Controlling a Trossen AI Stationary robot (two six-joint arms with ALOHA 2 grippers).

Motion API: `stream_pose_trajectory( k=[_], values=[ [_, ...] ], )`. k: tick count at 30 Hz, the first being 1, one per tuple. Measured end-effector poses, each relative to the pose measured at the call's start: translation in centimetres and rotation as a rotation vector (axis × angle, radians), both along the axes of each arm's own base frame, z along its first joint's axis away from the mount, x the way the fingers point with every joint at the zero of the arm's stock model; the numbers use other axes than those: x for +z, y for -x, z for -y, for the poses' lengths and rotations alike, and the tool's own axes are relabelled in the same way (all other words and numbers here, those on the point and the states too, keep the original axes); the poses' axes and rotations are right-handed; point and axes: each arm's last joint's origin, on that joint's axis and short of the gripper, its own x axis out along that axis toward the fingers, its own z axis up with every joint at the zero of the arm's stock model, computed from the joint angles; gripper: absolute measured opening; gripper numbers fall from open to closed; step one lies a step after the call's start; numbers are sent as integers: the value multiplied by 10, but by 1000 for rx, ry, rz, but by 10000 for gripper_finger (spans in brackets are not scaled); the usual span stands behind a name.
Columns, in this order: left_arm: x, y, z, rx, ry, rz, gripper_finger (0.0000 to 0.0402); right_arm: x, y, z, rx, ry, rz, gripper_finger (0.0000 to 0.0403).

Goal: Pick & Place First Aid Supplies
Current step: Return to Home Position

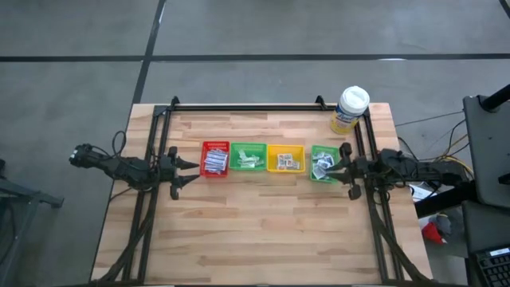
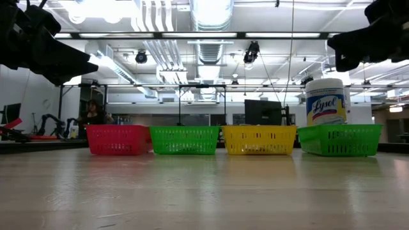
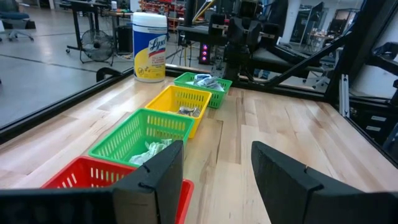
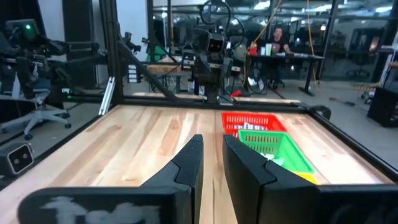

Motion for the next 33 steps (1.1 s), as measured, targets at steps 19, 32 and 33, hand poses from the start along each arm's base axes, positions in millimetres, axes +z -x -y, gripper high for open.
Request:
stream_pose_trajectory(
  k=[19,32,33],
  values=[
    [0,0,0,0,0,0,188,-19,-4,0,0,-170,-38,56],
    [0,0,0,0,0,0,188,-19,-4,0,-1,-166,-37,56],
    [0,0,0,0,0,0,188,-19,-4,0,-1,-166,-37,56]
  ],
)
